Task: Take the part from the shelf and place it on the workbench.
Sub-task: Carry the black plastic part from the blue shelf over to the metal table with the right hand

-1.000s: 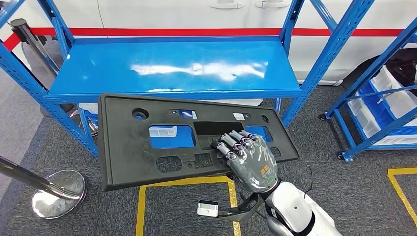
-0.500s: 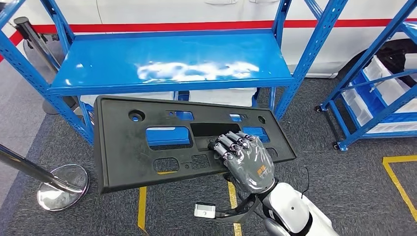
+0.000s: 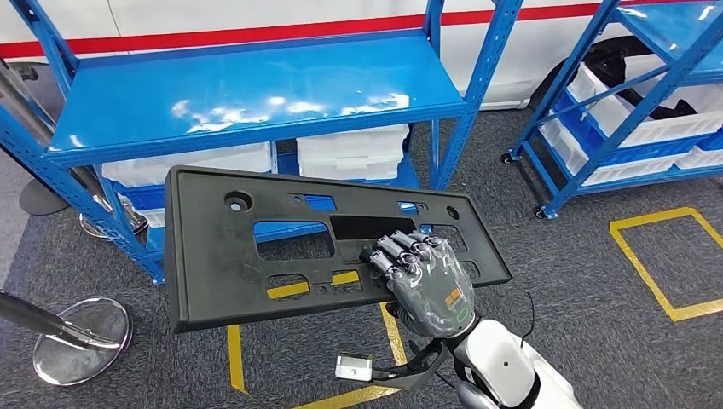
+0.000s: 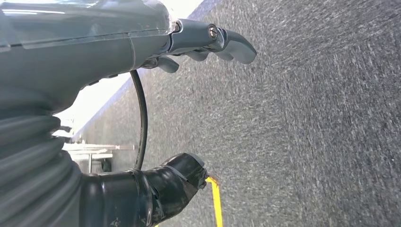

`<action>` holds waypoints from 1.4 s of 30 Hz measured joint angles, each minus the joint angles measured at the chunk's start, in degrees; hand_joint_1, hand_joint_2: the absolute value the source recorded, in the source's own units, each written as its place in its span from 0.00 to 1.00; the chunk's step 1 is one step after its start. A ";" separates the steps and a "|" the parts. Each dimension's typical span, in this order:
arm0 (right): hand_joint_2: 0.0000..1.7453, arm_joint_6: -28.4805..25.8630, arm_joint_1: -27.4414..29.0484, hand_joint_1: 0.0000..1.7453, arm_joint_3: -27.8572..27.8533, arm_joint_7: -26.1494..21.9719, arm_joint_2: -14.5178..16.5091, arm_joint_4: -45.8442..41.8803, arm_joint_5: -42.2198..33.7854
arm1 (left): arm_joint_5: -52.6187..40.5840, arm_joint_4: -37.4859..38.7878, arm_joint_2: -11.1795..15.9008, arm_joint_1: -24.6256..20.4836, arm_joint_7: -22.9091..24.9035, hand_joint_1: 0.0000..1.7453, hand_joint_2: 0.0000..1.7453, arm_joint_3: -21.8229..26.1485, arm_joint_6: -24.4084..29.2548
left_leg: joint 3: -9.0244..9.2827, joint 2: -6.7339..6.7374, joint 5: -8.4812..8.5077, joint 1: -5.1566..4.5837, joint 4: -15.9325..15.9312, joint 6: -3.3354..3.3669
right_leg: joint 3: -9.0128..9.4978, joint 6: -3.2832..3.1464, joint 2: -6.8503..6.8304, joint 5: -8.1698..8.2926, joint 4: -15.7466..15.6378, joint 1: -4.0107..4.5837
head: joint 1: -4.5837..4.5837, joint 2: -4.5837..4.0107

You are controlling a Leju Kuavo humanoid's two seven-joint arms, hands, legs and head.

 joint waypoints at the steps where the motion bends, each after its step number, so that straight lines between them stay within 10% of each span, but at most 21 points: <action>1: 1.00 -0.01 -0.14 1.00 0.00 0.01 0.00 -0.03 0.00 | 0.01 0.03 -0.04 0.02 0.00 0.00 1.00 0.00 -0.01 | -0.08 0.55 0.42 0.09 -0.14 -0.20 | 2.58 -0.40 -1.10 -0.35 -3.77 0.53 | -0.02 0.00; 5: 1.00 -0.02 -0.43 1.00 0.00 0.01 0.01 -0.07 0.00 | 0.01 0.19 -0.07 -0.01 0.00 0.00 1.00 -0.01 -0.03 | 0.21 2.12 1.56 0.73 -0.95 -1.33 | 4.13 -1.79 -0.99 0.83 -8.82 1.74 | 0.08 0.00; 10: 1.00 0.00 -0.59 1.00 0.01 0.04 0.45 -0.02 0.09 | 0.35 0.23 0.25 0.07 0.22 0.00 1.00 0.02 0.05 | -3.18 -3.74 -8.34 0.51 11.06 -1.89 | 0.94 -2.70 2.04 4.66 -9.94 1.19 | -0.08 -0.01; 12: 1.00 0.01 -0.41 1.00 0.02 0.04 0.48 0.07 0.13 | 0.61 0.23 0.34 0.07 0.32 0.00 1.00 0.02 0.10 | -2.62 -4.08 -7.95 0.41 13.96 -2.04 | -1.02 -2.59 3.36 5.59 -8.95 1.18 | -0.07 -0.01; 16: 1.00 0.00 -0.32 1.00 0.02 0.04 0.49 0.13 0.17 | 1.22 0.23 0.40 0.04 0.43 0.00 1.00 0.02 0.25 | 6.45 -7.51 -5.19 0.44 2.34 -1.57 | -5.22 -1.66 6.00 6.87 -5.78 0.90 | -0.07 0.00; 20: 1.00 0.04 -0.13 1.00 0.02 0.03 0.49 0.15 0.24 | 1.91 0.23 0.35 0.10 0.74 0.00 1.00 -0.06 0.43 | 7.54 -7.32 -5.54 0.21 -0.84 -0.68 | -6.66 -0.24 8.03 8.42 -4.89 0.50 | -0.07 0.00; 22: 1.00 0.11 -0.11 1.00 0.03 -0.03 0.44 0.15 0.38 | 2.26 0.23 0.19 0.05 0.97 0.00 1.00 -0.12 0.50 | 6.85 -5.66 -4.16 0.55 -1.58 0.25 | -7.65 0.28 6.71 6.87 -3.49 0.50 | -0.03 0.00; 26: 1.00 0.50 -0.19 1.00 0.21 -0.03 0.42 0.29 0.71 | 3.27 0.21 0.09 0.30 1.49 0.00 1.00 -0.19 0.51 | 3.83 -2.54 -1.48 0.70 -2.06 0.55 | -11.15 1.73 2.57 -2.27 8.84 -0.88 | 0.13 -0.01; 29: 1.00 0.84 -0.07 1.00 0.50 0.06 0.42 0.56 0.73 | 3.94 0.21 0.09 0.42 1.67 0.00 1.00 -0.31 0.57 | 1.40 -0.37 0.17 0.88 -2.01 -0.01 | -7.93 2.66 1.90 -0.25 9.17 -1.95 | 0.13 -0.01; 31: 1.00 0.93 -0.14 1.00 0.56 0.14 0.42 0.60 0.74 | 4.50 0.07 0.08 0.49 1.58 0.00 1.00 -0.48 0.78 | 0.45 0.65 0.98 0.98 -1.87 -0.62 | -1.38 2.93 -0.49 0.95 1.92 -2.15 | 0.13 0.00; 34: 1.00 1.01 -0.40 1.00 0.58 0.28 0.45 0.49 0.81 | 5.29 -0.39 0.07 0.88 1.20 0.00 1.00 -0.85 1.32 | 0.82 2.35 1.57 1.18 -1.68 -1.93 | 5.74 1.91 -3.77 -1.99 -7.28 -1.32 | 0.12 0.00; 36: 1.00 1.13 -0.33 1.00 0.60 0.32 0.44 0.40 0.90 | 5.40 -0.43 0.05 0.89 1.15 0.00 1.00 -1.22 1.50 | 1.20 3.28 1.79 1.64 -1.71 -2.95 | 5.36 0.54 -2.53 -1.78 -8.00 -0.90 | 0.10 0.00; 42: 1.00 1.90 -0.27 1.00 0.83 0.34 0.84 0.33 1.05 | 5.00 -0.56 0.30 1.31 1.14 0.00 1.00 -1.69 1.78 | -4.71 -3.74 -7.58 1.09 13.38 -2.89 | 3.10 -2.38 1.88 0.57 -7.93 0.02 | 0.03 -0.01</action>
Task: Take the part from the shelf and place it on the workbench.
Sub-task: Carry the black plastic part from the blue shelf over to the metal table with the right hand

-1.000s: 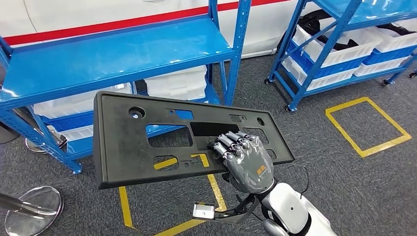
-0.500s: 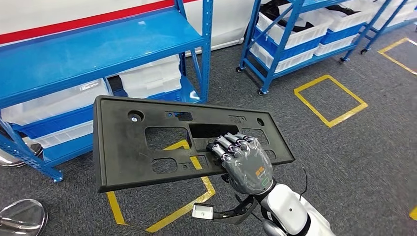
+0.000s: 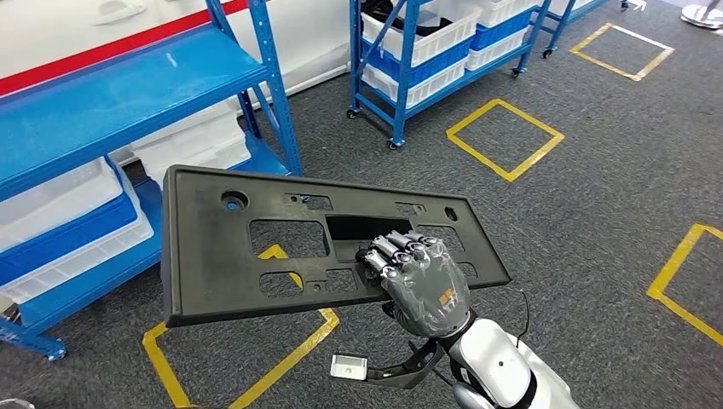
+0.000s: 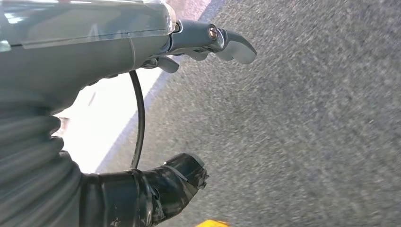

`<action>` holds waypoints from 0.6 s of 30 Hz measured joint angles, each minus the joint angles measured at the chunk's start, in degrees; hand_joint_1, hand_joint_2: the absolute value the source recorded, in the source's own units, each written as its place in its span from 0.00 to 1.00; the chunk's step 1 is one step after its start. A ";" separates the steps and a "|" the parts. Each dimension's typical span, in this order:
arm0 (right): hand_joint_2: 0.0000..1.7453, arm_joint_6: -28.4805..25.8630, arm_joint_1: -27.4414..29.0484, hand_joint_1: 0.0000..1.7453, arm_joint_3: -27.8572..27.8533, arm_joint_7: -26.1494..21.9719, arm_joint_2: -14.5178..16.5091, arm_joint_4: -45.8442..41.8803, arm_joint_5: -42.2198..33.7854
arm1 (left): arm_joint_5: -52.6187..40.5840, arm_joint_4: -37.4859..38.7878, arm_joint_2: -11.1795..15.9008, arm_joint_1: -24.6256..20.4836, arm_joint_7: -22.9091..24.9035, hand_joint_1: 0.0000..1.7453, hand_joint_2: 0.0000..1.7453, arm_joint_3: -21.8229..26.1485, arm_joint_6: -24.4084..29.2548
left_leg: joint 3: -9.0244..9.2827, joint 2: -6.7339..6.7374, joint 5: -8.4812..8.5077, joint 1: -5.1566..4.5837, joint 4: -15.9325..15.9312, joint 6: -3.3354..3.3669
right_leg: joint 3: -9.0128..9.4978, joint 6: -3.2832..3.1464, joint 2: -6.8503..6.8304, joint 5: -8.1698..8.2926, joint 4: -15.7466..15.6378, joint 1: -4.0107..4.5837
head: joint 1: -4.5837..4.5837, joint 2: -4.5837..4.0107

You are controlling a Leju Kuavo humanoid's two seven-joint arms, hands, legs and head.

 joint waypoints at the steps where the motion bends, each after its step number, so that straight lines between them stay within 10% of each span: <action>1: 1.00 0.09 0.14 1.00 0.08 0.00 0.01 0.01 0.00 | -0.17 0.00 0.03 0.05 -0.01 0.00 1.00 0.01 0.01 | -0.11 -0.20 0.27 -0.29 0.99 0.28 | -0.28 -0.14 0.84 0.11 0.22 0.30 | 0.01 0.00; 5: 1.00 0.14 0.36 1.00 0.15 0.04 0.03 0.01 0.02 | -0.93 0.00 0.14 0.12 -0.29 0.00 1.00 0.05 0.07 | 6.60 -2.95 6.16 -1.24 -10.46 2.36 | -0.57 -0.20 3.83 0.01 1.14 1.01 | 0.03 0.00; 9: 1.00 0.25 0.44 1.00 0.21 0.10 0.05 0.01 0.04 | -1.49 0.00 0.14 -0.25 -0.63 0.00 1.00 0.13 0.12 | 8.77 -2.91 6.18 -1.18 -14.98 2.92 | -1.34 0.55 5.64 -0.03 1.56 0.76 | 0.01 0.00; 12: 1.00 0.30 0.33 1.00 0.22 0.16 0.02 -0.03 0.02 | -1.80 0.00 -0.08 -0.47 -0.78 0.00 1.00 0.25 0.11 | 9.60 -0.99 6.31 -0.72 -16.61 3.13 | -3.65 1.79 2.68 -2.42 5.68 0.65 | 0.22 0.00; 15: 1.00 0.48 0.47 1.00 0.23 0.16 0.01 0.02 0.02 | -2.00 0.00 -0.07 -0.45 -0.83 0.00 1.00 0.54 0.12 | 9.74 0.87 6.07 -0.65 -16.69 3.15 | -9.85 3.10 0.84 -5.90 15.99 -0.72 | 0.30 0.01; 18: 1.00 0.79 0.67 1.00 0.24 0.26 -0.05 0.10 0.02 | -2.10 0.00 -0.08 -0.54 -0.94 0.00 1.00 0.80 0.11 | 10.06 2.61 5.40 -0.17 -16.32 2.42 | -9.53 4.38 -0.18 -1.21 12.54 -2.08 | 0.30 -0.01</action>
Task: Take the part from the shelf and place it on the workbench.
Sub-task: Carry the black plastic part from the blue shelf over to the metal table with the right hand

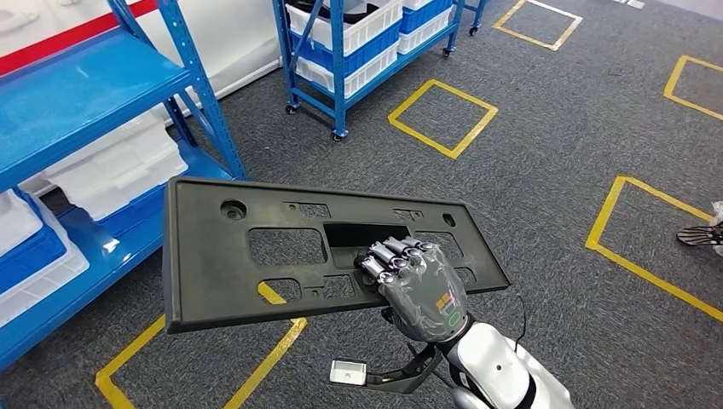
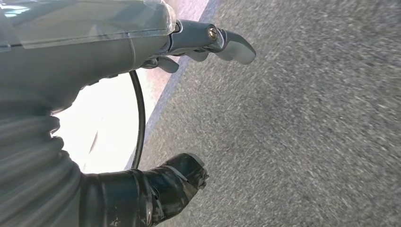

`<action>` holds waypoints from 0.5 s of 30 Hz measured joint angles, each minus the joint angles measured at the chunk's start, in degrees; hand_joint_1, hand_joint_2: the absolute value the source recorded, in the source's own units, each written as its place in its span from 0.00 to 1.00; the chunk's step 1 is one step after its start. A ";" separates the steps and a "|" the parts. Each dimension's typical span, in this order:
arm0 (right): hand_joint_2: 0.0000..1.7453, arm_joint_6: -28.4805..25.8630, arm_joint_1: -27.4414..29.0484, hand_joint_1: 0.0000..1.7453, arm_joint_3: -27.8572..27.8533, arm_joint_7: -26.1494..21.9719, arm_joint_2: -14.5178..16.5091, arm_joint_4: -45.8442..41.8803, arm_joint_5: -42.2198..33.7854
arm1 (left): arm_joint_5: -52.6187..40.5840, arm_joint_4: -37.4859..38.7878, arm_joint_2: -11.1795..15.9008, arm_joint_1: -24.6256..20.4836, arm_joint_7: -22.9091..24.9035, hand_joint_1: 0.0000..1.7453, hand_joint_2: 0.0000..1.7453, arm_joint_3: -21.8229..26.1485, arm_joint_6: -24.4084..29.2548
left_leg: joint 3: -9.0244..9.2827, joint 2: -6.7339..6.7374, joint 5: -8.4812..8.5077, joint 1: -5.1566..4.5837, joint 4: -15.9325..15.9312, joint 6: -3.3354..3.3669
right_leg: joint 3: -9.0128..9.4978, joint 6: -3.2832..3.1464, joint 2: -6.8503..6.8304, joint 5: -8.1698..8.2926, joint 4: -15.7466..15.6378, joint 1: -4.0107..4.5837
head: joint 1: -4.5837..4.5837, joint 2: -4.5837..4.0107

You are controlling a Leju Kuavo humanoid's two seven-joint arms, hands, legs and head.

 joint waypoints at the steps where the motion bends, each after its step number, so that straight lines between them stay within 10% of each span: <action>1: 1.00 0.06 0.00 1.00 0.00 0.03 0.00 0.01 0.00 | -0.01 0.00 0.01 -0.03 -0.04 0.00 1.00 0.13 0.00 | 0.19 0.50 -0.32 0.15 0.18 -0.43 | 1.63 0.41 -1.21 1.91 -3.81 -0.14 | 0.01 0.01; 4: 1.00 0.15 -0.06 1.00 0.08 0.08 0.01 0.01 0.00 | -0.08 0.02 0.09 -0.08 -0.13 0.00 1.00 0.61 0.04 | 0.60 1.78 -1.13 -0.01 0.72 -1.75 | 3.91 -0.19 -3.17 3.47 -9.45 0.61 | -0.02 0.02; 8: 1.00 0.24 -0.13 1.00 0.11 0.34 -0.01 -0.09 0.00 | -0.57 0.02 0.11 -0.47 -0.53 0.00 1.00 0.80 0.14 | 0.69 1.89 -2.83 0.41 2.14 -2.87 | 4.00 -2.39 -0.68 3.46 -9.59 0.91 | -0.03 0.01; 12: 1.00 0.33 -0.18 1.00 0.27 0.54 0.13 -0.15 0.00 | -0.99 0.15 0.14 -0.59 -0.89 0.00 1.00 1.61 0.19 | -6.07 -2.39 -8.77 0.14 15.70 -2.33 | 4.21 -3.62 1.74 3.49 -9.73 1.29 | -0.07 0.00; 15: 1.00 0.42 -0.05 1.00 0.39 0.58 0.13 -0.15 0.03 | -1.45 0.30 0.15 -0.61 -0.99 0.00 1.00 2.27 0.23 | -7.05 -3.16 -5.46 -0.39 15.07 -1.42 | 4.41 -3.85 4.20 3.37 -9.48 1.87 | -0.06 0.00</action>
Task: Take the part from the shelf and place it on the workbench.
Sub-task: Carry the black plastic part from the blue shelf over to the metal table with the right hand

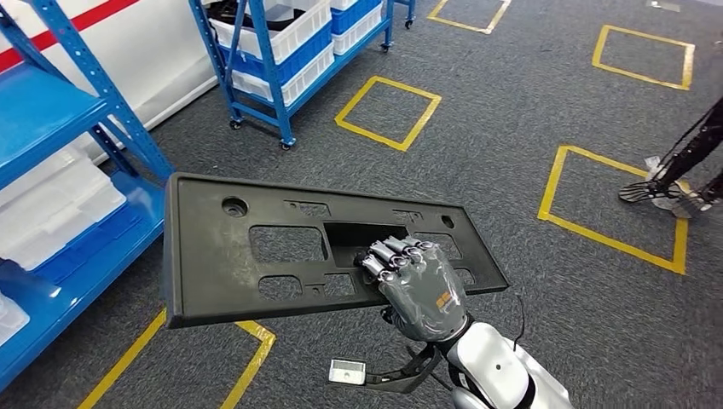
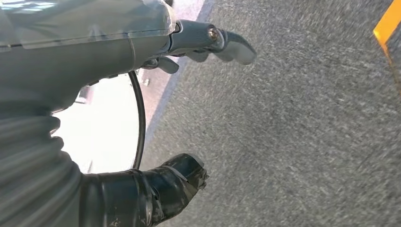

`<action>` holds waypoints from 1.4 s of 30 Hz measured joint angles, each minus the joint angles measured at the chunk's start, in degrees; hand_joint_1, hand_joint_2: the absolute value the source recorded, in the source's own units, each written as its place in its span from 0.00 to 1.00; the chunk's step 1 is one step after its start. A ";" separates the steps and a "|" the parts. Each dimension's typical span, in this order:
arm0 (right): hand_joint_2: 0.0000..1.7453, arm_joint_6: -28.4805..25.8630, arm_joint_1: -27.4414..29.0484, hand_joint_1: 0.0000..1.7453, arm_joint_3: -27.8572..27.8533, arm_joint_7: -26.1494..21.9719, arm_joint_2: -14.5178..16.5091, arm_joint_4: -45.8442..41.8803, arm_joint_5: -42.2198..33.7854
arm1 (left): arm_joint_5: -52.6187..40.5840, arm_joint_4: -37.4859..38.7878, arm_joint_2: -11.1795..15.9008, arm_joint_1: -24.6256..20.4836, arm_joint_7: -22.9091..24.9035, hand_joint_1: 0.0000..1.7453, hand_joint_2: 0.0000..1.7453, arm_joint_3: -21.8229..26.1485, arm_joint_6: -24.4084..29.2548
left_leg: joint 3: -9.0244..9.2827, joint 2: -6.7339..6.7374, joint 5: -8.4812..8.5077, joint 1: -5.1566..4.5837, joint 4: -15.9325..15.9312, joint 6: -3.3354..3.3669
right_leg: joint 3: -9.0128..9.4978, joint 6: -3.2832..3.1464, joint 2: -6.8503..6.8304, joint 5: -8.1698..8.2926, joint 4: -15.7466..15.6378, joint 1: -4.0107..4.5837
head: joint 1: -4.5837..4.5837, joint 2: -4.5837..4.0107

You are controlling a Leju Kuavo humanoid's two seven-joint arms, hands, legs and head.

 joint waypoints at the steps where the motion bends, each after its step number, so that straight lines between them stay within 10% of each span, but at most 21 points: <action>1: 1.00 0.02 0.00 1.00 0.00 0.01 0.00 0.00 0.02 | -0.13 0.02 0.01 -0.01 -0.07 0.00 1.00 0.13 0.03 | 1.29 -0.92 2.37 -0.13 -3.76 0.44 | 0.05 0.00 0.77 -0.07 0.13 0.08 | 0.01 0.00; 4: 1.00 0.06 -0.05 1.00 0.03 0.05 0.01 0.00 0.09 | -0.47 0.09 0.04 -0.21 -0.35 0.00 1.00 0.65 0.08 | 4.30 -4.14 5.20 -0.28 -11.71 0.99 | -0.44 0.53 2.71 -0.19 0.54 0.17 | 0.03 0.01; 7: 1.00 0.10 0.07 1.00 0.04 0.14 -0.06 -0.01 0.10 | -0.78 0.21 -0.13 -0.75 -0.58 0.00 1.00 1.11 0.11 | 5.01 -2.81 5.23 -0.13 -12.91 1.19 | -0.83 1.50 3.86 -0.01 0.44 0.14 | 0.07 0.01; 11: 1.00 0.10 0.01 1.00 0.05 0.16 -0.16 -0.02 0.10 | -1.20 0.46 -0.29 -0.85 -0.75 0.00 1.00 1.45 0.25 | 5.70 0.12 5.49 0.08 -13.88 2.10 | -5.01 2.77 -2.21 -5.03 9.24 0.00 | 0.53 0.00; 14: 1.00 0.12 0.23 1.00 0.08 0.17 -0.17 0.00 0.10 | -1.41 0.58 -0.29 -0.89 -0.80 0.00 1.00 1.68 0.28 | 5.85 2.33 5.07 -0.03 -13.72 2.07 | -8.02 3.51 -3.58 -5.96 14.77 -0.81 | 0.52 0.00; 17: 1.00 0.13 0.22 1.00 0.09 0.19 -0.17 0.00 0.10 | -1.43 0.77 -0.31 -0.98 -0.80 0.00 1.00 1.73 0.29 | 6.60 4.25 4.45 -0.08 -13.67 1.65 | -2.85 3.21 -6.11 -0.78 4.77 -0.78 | 0.52 0.00; 20: 1.00 0.37 0.00 1.00 0.09 0.19 -0.16 0.00 0.15 | -1.43 0.93 -0.32 -1.11 -0.79 0.00 1.00 1.78 0.33 | 7.23 5.85 4.01 -0.29 -13.78 0.80 | -0.48 2.02 -8.22 0.10 -0.17 0.27 | 0.51 0.01; 22: 1.00 1.14 -0.04 1.00 0.12 0.34 0.02 -0.02 0.52 | -1.44 0.96 -0.28 -1.34 -0.40 0.00 1.00 2.02 0.68 | 7.65 6.59 3.65 -0.31 -13.79 0.16 | -0.40 1.45 -6.84 0.35 -0.61 0.16 | 0.49 0.01; 24: 1.00 2.37 -0.27 1.00 0.44 0.96 0.92 -0.03 1.40 | -1.68 0.92 -0.15 -1.53 0.41 0.00 1.00 2.86 1.01 | 7.09 4.42 2.08 -0.15 -11.79 -0.33 | -0.03 0.71 -5.48 0.67 -1.24 -0.28 | 0.48 0.01; 26: 1.00 3.49 -0.77 1.00 1.22 1.82 2.66 0.03 2.42 | -2.27 0.86 0.02 -1.61 1.11 0.00 1.00 4.18 0.97 | 4.06 1.28 -1.17 0.02 -5.53 -0.61 | 0.03 0.11 -4.04 0.80 -1.40 -0.46 | 0.44 0.00; 29: 1.00 4.57 -1.34 1.00 2.79 2.94 4.92 0.59 3.47 | -3.40 1.02 0.37 -2.09 1.03 0.00 1.00 6.44 1.04 | -0.08 0.34 -2.72 0.05 1.54 -1.01 | -0.08 -0.10 -1.68 0.68 -1.03 -0.40 | 0.43 0.00; 33: 1.00 5.02 -2.40 1.00 4.49 4.04 6.66 1.65 4.09 | -4.40 1.76 0.74 -3.26 0.20 0.00 1.00 9.27 1.63 | 4.50 -2.23 3.93 0.36 -10.02 -1.08 | -0.42 0.76 1.19 0.01 0.33 -0.60 | 0.44 0.00; 37: 1.00 5.14 -4.67 1.00 6.50 7.57 6.97 2.86 4.96 | -6.85 3.86 1.06 -5.06 -1.06 0.00 1.00 11.64 2.83 | 5.53 -2.29 4.44 0.19 -12.49 0.04 | -1.18 2.16 2.89 0.27 0.61 -0.74 | 0.48 0.01; 42: 1.00 5.07 -8.24 1.00 10.11 15.42 3.66 3.52 5.14 | -10.97 6.20 1.16 -6.16 -2.97 0.00 1.00 14.47 3.79 | 5.69 0.86 4.86 0.20 -13.18 1.65 | -6.57 3.38 -2.81 -5.45 11.53 -0.75 | 0.54 0.00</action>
